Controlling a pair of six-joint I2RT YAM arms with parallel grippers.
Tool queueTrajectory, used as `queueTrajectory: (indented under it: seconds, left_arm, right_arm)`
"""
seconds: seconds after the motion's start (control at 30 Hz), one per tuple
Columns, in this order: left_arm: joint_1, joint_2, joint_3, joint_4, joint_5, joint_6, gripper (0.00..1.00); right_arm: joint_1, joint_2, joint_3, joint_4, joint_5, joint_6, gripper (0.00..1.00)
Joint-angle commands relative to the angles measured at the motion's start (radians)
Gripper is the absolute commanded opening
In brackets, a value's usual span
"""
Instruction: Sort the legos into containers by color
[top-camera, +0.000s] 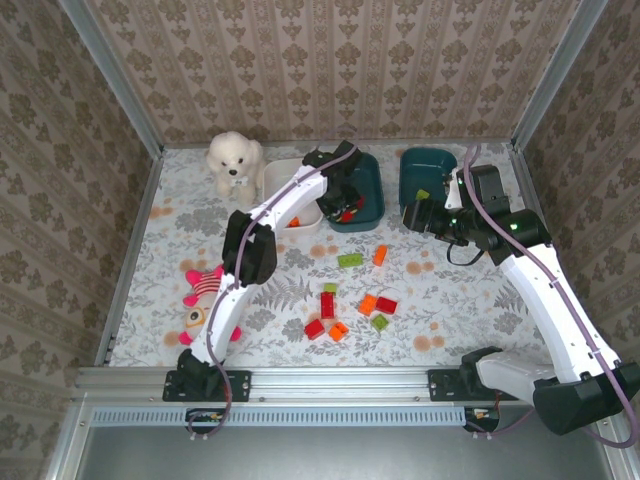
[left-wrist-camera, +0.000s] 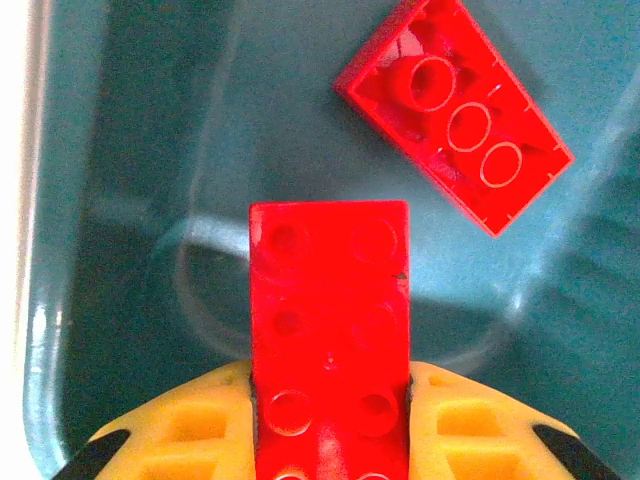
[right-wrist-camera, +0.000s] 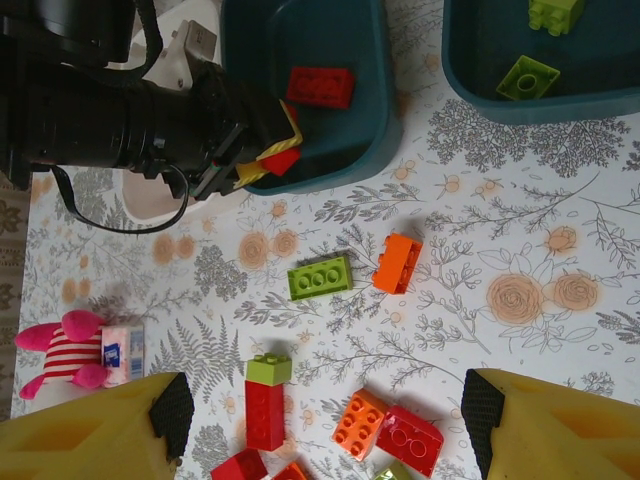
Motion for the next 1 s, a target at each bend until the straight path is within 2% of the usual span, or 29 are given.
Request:
queueTrajectory:
  seconds: [0.0, 0.2, 0.43, 0.57, 0.67, 0.77, 0.97]
  left_arm:
    - [0.008, 0.035, 0.027, -0.012, 0.02, -0.023, 0.24]
    - [0.008, 0.029, 0.057, -0.013, 0.009, -0.017, 0.44]
    - [0.007, -0.031, 0.088, -0.006, -0.017, -0.009, 0.57]
    - [0.007, -0.128, 0.053, 0.013, -0.063, 0.016, 0.59]
    - [0.013, -0.289, -0.118, 0.087, -0.128, 0.044, 0.6]
    - [0.032, -0.508, -0.395, 0.204, -0.176, 0.062, 0.61]
    - [0.073, -0.959, -0.939, 0.301, -0.232, 0.179, 0.71]
  right_arm:
    - [-0.006, -0.009, -0.015, 0.004, -0.019, 0.009, 0.75]
    - [-0.004, -0.008, -0.015, 0.001, -0.018, 0.01, 0.74]
    - [-0.005, -0.001, -0.018, -0.003, -0.022, 0.005, 0.74]
    - [0.028, 0.001, -0.019, -0.03, 0.006, -0.028, 0.73]
    - [0.117, 0.008, -0.018, -0.06, 0.072, -0.05, 0.73]
    - [0.223, 0.027, -0.044, -0.061, 0.111, -0.013, 0.72]
    - [0.427, 0.137, -0.111, 0.009, 0.168, 0.217, 0.73]
